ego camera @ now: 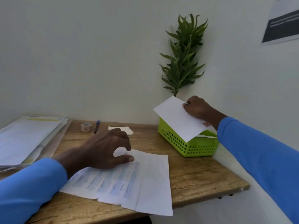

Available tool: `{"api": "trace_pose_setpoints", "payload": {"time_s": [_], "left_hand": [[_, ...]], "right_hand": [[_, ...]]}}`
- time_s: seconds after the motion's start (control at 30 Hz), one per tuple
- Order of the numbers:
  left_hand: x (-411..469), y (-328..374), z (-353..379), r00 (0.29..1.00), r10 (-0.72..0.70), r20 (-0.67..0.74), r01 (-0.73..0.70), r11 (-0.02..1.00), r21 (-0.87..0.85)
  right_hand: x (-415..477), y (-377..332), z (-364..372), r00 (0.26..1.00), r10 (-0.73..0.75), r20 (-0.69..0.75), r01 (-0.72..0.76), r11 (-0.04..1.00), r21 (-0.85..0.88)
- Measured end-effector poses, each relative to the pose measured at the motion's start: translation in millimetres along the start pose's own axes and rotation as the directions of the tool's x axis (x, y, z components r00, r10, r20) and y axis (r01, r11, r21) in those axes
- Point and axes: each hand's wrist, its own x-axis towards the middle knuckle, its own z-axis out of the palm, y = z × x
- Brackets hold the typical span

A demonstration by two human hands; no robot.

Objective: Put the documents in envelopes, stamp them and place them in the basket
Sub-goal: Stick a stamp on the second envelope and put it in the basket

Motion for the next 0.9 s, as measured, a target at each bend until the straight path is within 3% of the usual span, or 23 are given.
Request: {"api": "trace_pose_setpoints", "payload": {"time_s": [0.2,0.33,0.4,0.6,0.77,0.9], "left_hand": [[0.2,-2.0,1.5,0.999,-0.034,0.041,0.035,0.999,-0.012],[2.5,-1.5,4.2,0.995,-0.035,0.088,0.037,0.999,-0.027],[3.0,-3.5,6.5,0.995,-0.039,0.097,0.043,0.998,-0.036],[3.9,-8.7,13.3,0.994,-0.049,0.096,0.056,0.996,-0.071],[5.2,-8.8,13.4,0.991,-0.070,0.110,0.078,0.995,-0.066],[4.5,-10.5,16.8,0.990,-0.081,0.112,0.092,0.991,-0.100]], "right_hand": [[8.6,55.2,12.9,0.963,0.221,0.153,-0.197,0.968,-0.158],[23.5,82.8,29.5,0.928,0.260,0.267,-0.163,0.928,-0.336],[15.7,81.8,33.5,0.928,0.250,0.275,-0.147,0.927,-0.346],[-6.5,64.5,40.2,0.957,0.219,0.189,-0.147,0.931,-0.333],[-4.8,53.9,53.0,0.995,0.085,0.052,-0.046,0.854,-0.519],[-2.6,43.5,52.3,0.993,-0.024,-0.114,-0.036,0.867,-0.498]]}}
